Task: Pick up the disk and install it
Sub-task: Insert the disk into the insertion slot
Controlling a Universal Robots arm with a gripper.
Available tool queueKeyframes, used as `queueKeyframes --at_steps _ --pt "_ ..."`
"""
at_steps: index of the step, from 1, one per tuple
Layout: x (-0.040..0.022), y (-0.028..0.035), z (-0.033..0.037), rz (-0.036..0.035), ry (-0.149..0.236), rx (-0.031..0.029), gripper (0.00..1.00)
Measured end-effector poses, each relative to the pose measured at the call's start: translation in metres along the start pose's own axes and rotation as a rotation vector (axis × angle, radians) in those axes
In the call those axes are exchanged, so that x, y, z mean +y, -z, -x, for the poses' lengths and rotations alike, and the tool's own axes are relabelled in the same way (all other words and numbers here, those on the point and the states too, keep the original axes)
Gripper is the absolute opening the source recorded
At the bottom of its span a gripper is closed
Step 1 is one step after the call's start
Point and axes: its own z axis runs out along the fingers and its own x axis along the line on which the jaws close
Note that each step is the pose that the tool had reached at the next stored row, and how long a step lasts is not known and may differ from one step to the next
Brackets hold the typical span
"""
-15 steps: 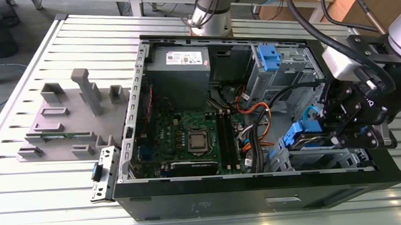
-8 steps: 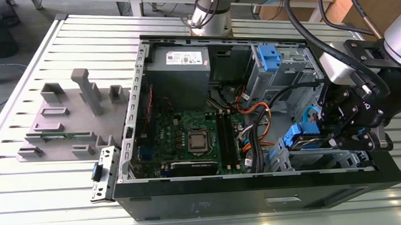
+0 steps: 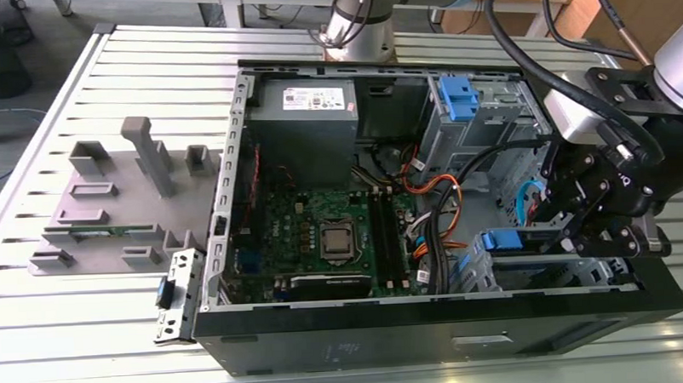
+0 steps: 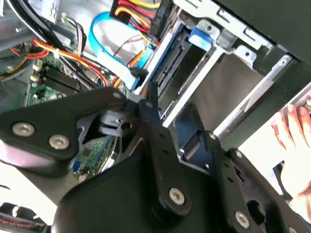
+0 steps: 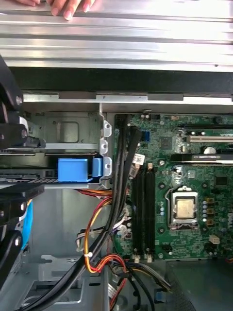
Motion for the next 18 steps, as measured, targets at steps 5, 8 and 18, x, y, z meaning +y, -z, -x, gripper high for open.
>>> queueKeyframes --at_steps 5,8,18 --pt "0.0003 -0.0007 0.0 -0.0036 0.004 -0.0031 0.42" --pt "0.0012 -0.0011 -0.0001 -0.008 0.009 -0.0036 0.42" --pt "0.0035 0.0016 0.0 -0.0194 0.01 -0.0036 0.42"
